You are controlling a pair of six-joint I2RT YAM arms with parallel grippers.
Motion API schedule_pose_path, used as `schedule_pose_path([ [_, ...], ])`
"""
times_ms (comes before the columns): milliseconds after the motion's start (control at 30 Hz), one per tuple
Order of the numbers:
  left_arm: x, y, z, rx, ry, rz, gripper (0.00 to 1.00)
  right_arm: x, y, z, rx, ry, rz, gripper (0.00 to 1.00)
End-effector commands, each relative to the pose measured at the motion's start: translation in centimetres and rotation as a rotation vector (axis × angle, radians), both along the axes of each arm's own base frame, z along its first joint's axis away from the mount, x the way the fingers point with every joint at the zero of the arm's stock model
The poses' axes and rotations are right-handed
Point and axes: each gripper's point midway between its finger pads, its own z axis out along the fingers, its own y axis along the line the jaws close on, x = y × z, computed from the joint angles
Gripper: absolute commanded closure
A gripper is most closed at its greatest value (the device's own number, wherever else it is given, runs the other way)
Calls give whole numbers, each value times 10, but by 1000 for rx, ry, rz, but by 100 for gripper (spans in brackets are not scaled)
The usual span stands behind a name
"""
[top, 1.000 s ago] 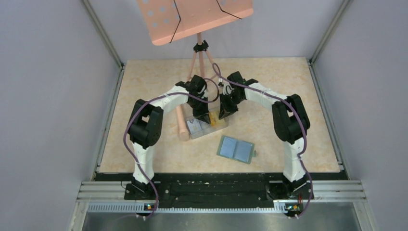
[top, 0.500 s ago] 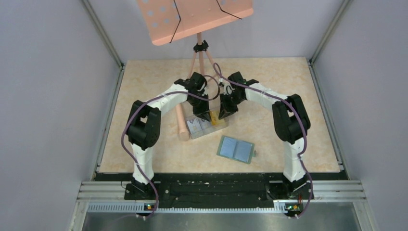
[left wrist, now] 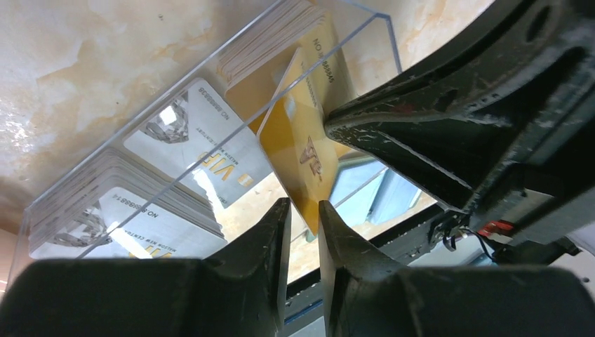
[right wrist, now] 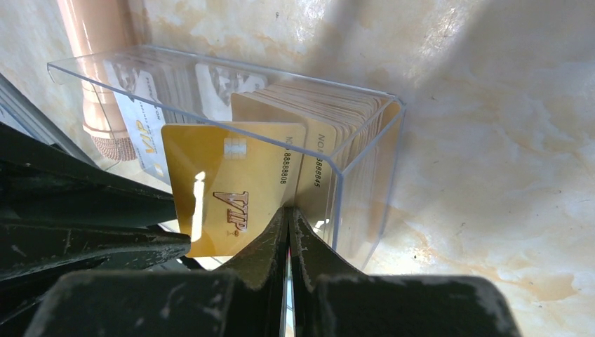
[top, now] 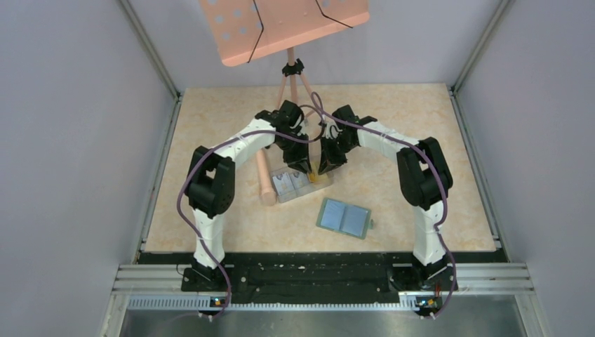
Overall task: Put the credit cards into the card holder
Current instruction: Pick up the credit card from the storage box.
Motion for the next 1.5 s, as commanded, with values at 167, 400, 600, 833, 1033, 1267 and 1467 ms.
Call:
schedule_pose_path([
  [167,-7,6,-19,68,36,-58,75,-1,2,3,9,-16,8,100],
  [400,-11,-2,-25,42,62,-69,78,5,-2,11,0,-43,-16,100],
  [600,-14,-14,-22,-30,81,-56,98,7,-6,13,2,-49,-36,91],
  [833,-16,-16,-22,-56,81,-28,100,9,-9,15,-17,-65,-46,69],
  [1033,-14,-20,-17,-108,64,19,100,7,-8,17,-4,-56,-42,62],
  [1267,-11,-24,-13,-129,55,25,100,5,0,27,83,-27,-38,83],
  [1467,-13,-17,-19,-82,60,36,100,10,-2,45,114,-48,-71,90],
])
